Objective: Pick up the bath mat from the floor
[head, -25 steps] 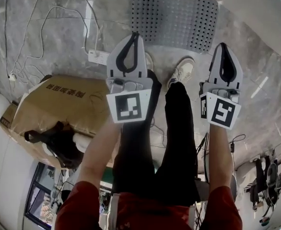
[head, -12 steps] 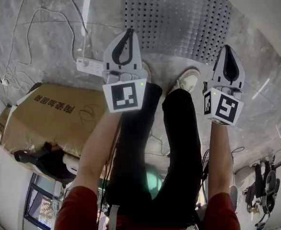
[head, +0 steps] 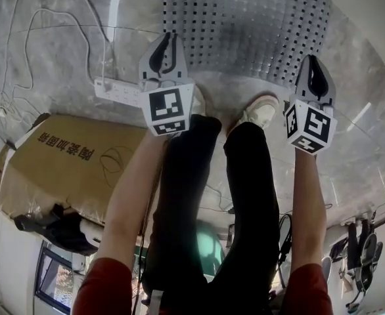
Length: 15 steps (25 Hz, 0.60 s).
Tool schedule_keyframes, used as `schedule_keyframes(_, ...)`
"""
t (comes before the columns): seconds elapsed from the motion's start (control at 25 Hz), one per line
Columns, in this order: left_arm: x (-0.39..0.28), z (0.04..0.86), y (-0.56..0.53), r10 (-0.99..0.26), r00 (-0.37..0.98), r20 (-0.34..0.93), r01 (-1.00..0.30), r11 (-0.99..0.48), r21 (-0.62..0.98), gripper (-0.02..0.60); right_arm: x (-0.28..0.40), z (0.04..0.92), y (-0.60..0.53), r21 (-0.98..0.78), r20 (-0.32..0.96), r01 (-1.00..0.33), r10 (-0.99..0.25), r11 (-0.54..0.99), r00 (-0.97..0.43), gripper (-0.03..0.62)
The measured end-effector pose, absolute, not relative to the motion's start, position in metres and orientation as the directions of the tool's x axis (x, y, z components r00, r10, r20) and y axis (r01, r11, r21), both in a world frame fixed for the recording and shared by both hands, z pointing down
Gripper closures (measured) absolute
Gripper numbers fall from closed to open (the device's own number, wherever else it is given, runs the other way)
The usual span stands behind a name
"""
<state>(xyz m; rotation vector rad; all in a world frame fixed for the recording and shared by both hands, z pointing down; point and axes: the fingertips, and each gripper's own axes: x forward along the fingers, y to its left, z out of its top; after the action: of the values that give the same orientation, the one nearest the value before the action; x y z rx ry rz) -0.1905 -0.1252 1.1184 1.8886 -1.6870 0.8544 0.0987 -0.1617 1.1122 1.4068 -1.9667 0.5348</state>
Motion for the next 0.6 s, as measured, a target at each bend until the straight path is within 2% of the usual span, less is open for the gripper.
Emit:
schedule_keyframes(0.24, -0.202, 1.169, -0.115, -0.605, 0.02, 0.796, -0.99, -0.123, -0.069, 0.563, 0.127, 1.163, -0.164, 0.033, 0.783, -0.961, -0.604, 0.275, -0.146, 0.568)
schedule_keyframes(0.32, -0.205, 1.183, -0.114, -0.579, 0.015, 0.815, -0.991, -0.115, -0.064, 0.548, 0.134, 1.178, -0.163, 0.03, 0.807, -0.963, -0.575, 0.267, -0.134, 0.498)
schedule_keyframes(0.4, -0.207, 1.195, -0.112, -0.55, 0.019, 0.835, -0.993, -0.111, -0.05, 0.453, 0.139, 1.193, -0.161, 0.025, 0.83, -0.965, -0.544, 0.26, -0.125, 0.453)
schedule_keyframes(0.6, -0.211, 1.229, -0.105, -0.447, 0.031, 0.894, -0.996, -0.088, -0.009, 0.323, 0.145, 1.229, -0.154, -0.032, 0.887, -0.972, -0.441, 0.234, -0.135, 0.325)
